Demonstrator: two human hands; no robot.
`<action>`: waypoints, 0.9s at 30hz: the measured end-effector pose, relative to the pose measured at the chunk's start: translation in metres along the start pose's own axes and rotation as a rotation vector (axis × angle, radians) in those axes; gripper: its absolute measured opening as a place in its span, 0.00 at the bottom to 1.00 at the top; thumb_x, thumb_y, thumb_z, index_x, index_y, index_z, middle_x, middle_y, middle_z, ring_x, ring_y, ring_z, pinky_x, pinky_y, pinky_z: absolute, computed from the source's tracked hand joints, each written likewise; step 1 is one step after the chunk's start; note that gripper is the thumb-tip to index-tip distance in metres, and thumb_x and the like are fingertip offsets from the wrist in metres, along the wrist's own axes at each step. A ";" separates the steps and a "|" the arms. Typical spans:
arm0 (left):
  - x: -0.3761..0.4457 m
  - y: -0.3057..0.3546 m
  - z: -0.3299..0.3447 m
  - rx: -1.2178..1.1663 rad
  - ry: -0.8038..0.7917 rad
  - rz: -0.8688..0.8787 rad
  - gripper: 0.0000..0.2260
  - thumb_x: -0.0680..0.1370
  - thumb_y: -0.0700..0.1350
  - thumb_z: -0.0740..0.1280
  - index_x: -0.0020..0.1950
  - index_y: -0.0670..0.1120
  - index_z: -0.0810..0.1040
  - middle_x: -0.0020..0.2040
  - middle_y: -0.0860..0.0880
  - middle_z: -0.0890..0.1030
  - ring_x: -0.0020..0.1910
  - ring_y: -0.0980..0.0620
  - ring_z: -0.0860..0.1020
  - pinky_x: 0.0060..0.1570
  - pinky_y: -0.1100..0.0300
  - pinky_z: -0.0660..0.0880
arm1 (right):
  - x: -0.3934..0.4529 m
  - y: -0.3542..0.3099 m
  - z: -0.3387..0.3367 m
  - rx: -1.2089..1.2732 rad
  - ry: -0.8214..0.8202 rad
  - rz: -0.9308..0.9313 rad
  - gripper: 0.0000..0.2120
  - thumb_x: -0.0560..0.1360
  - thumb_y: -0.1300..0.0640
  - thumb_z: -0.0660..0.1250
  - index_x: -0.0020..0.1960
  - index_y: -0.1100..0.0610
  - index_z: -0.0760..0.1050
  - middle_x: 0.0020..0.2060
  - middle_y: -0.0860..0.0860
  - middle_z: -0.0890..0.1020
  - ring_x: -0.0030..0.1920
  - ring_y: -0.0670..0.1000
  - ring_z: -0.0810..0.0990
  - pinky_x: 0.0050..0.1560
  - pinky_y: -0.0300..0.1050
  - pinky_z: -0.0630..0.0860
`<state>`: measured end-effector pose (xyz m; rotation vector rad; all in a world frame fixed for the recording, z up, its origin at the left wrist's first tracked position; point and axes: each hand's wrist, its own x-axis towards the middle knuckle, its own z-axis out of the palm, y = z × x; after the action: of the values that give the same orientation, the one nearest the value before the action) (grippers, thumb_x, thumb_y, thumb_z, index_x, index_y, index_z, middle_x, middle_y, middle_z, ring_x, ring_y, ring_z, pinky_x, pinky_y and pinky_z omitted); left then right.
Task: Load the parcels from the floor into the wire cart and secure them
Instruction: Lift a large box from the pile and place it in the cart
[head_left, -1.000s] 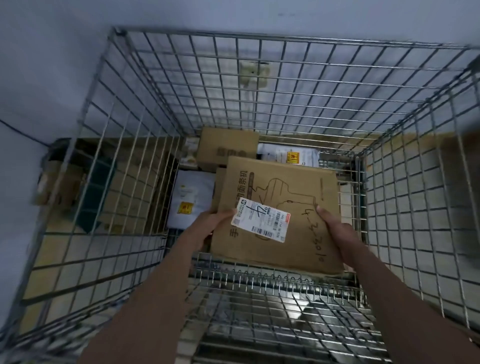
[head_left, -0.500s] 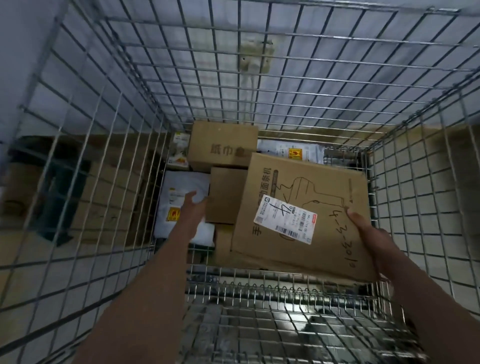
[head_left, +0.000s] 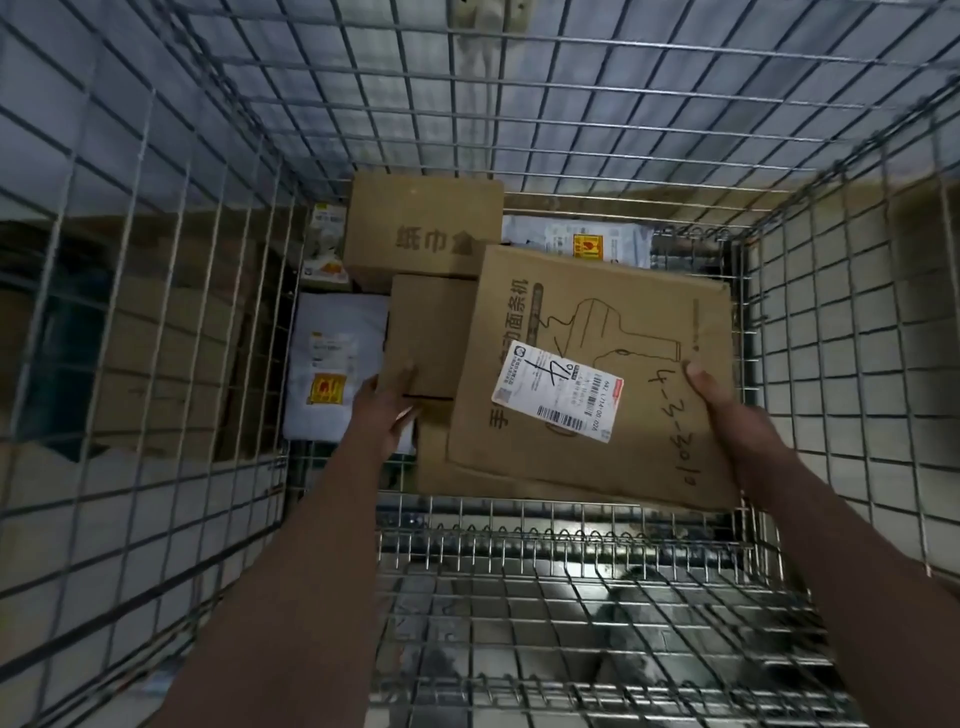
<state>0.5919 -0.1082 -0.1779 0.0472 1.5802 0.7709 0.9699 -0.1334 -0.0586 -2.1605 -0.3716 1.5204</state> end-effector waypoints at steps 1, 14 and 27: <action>-0.005 0.005 -0.002 -0.041 0.031 0.024 0.26 0.75 0.49 0.75 0.70 0.44 0.73 0.65 0.44 0.79 0.59 0.44 0.80 0.54 0.51 0.80 | -0.002 -0.002 0.001 -0.004 0.006 -0.006 0.29 0.67 0.37 0.74 0.55 0.59 0.79 0.46 0.56 0.85 0.45 0.56 0.85 0.35 0.45 0.80; -0.082 -0.004 -0.067 -0.447 0.377 0.130 0.22 0.76 0.42 0.74 0.68 0.41 0.72 0.65 0.43 0.78 0.55 0.45 0.80 0.54 0.51 0.79 | -0.041 -0.008 0.015 0.047 0.050 0.030 0.36 0.62 0.38 0.79 0.57 0.64 0.78 0.49 0.60 0.85 0.43 0.57 0.85 0.43 0.53 0.83; -0.113 -0.023 -0.007 -0.675 0.302 -0.002 0.22 0.83 0.49 0.63 0.75 0.44 0.66 0.66 0.46 0.72 0.63 0.49 0.73 0.69 0.59 0.70 | -0.036 -0.009 -0.005 -0.008 0.104 0.022 0.43 0.58 0.35 0.79 0.61 0.64 0.77 0.50 0.59 0.84 0.48 0.60 0.84 0.53 0.60 0.81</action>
<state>0.6153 -0.1807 -0.0912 -0.5837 1.5195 1.3196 0.9625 -0.1440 -0.0232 -2.2461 -0.3206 1.4133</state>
